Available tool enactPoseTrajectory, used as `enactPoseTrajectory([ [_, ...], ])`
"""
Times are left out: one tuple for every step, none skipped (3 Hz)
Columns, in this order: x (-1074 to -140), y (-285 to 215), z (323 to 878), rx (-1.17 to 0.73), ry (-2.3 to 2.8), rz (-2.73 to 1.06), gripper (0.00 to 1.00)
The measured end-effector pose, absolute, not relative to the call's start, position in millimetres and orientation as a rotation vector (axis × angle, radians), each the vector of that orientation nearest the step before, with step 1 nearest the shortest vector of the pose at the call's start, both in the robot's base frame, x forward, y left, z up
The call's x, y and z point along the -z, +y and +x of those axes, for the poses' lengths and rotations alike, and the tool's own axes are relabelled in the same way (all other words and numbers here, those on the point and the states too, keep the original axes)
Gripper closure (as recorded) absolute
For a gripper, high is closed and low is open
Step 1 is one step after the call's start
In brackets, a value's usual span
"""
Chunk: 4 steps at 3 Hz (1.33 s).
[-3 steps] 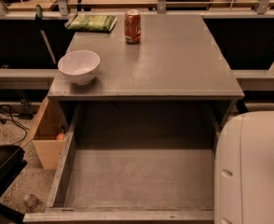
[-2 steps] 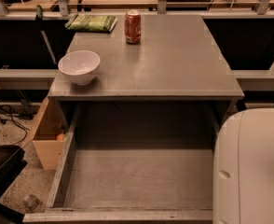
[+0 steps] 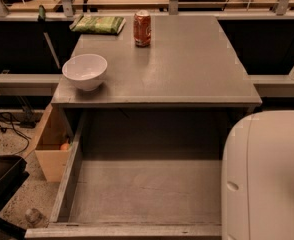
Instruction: Place sponge into top drawer
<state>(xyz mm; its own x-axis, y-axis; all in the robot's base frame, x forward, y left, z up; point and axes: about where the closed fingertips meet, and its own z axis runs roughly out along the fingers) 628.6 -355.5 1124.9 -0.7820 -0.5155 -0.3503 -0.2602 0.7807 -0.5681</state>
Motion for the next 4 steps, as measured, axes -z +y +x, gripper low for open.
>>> enactPoseTrajectory([
  [-1131.3,-366.6,602.6,0.829,2.587,-0.589,1.0],
  [-1139.5,-386.6,579.2,1.003,2.675,-0.572,1.0],
  [-1131.2,-424.5,540.3,0.984,2.772,-0.456,1.0],
  [-1108.5,-461.0,495.6,0.716,2.807,-0.183,1.0],
])
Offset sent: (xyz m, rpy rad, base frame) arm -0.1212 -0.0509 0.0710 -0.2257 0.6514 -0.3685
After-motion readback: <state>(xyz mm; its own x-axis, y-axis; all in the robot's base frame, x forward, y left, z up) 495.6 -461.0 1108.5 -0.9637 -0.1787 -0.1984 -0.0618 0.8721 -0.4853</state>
